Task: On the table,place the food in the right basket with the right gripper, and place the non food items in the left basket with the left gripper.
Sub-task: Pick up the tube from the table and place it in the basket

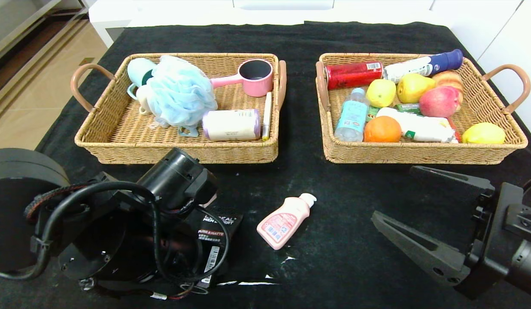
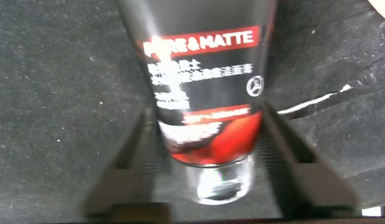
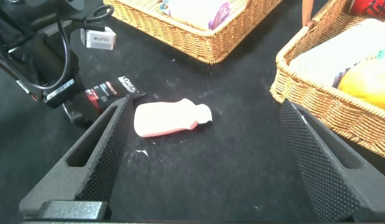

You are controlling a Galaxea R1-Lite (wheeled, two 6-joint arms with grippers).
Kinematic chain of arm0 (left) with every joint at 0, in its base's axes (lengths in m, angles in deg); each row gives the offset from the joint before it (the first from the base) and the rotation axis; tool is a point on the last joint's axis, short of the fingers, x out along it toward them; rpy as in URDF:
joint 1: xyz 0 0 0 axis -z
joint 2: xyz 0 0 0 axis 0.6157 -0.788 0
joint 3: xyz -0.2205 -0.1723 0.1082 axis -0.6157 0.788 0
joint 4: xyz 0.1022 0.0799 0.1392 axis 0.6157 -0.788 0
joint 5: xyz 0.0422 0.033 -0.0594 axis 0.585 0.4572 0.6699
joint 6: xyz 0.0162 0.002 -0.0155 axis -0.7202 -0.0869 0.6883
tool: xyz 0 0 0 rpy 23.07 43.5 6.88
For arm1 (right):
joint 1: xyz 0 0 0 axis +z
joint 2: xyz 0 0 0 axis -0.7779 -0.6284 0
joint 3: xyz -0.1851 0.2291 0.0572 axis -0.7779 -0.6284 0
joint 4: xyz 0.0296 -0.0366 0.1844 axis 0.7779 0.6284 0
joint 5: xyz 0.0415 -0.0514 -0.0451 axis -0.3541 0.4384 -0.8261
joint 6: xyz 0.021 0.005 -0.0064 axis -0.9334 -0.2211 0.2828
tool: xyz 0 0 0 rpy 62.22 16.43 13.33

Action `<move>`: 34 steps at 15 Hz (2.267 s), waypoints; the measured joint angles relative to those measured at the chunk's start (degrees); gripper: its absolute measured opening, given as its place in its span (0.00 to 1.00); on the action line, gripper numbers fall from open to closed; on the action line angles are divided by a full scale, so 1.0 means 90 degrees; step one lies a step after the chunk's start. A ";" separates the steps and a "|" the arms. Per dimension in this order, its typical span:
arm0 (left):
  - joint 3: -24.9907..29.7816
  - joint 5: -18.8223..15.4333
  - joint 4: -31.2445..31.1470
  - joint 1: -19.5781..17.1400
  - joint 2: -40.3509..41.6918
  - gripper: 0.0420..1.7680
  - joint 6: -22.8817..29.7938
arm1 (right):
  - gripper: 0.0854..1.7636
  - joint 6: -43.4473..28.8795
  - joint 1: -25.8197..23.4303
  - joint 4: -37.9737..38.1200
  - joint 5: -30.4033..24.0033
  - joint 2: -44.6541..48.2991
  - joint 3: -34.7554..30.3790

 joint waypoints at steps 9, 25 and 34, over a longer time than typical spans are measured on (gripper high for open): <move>-0.0027 0.0009 0.0007 0.0000 -0.0092 0.46 0.0000 | 0.97 0.0000 0.0009 0.0012 0.0000 -0.0011 -0.0019; -0.0069 0.0046 0.0028 -0.0022 0.0916 0.46 -0.0041 | 0.97 0.0042 0.0024 0.0009 0.0000 -0.0039 -0.0053; -0.0997 0.0066 0.1856 -0.0585 0.0941 0.46 -0.0631 | 0.97 0.0042 0.0028 0.0000 0.0003 -0.0069 -0.0065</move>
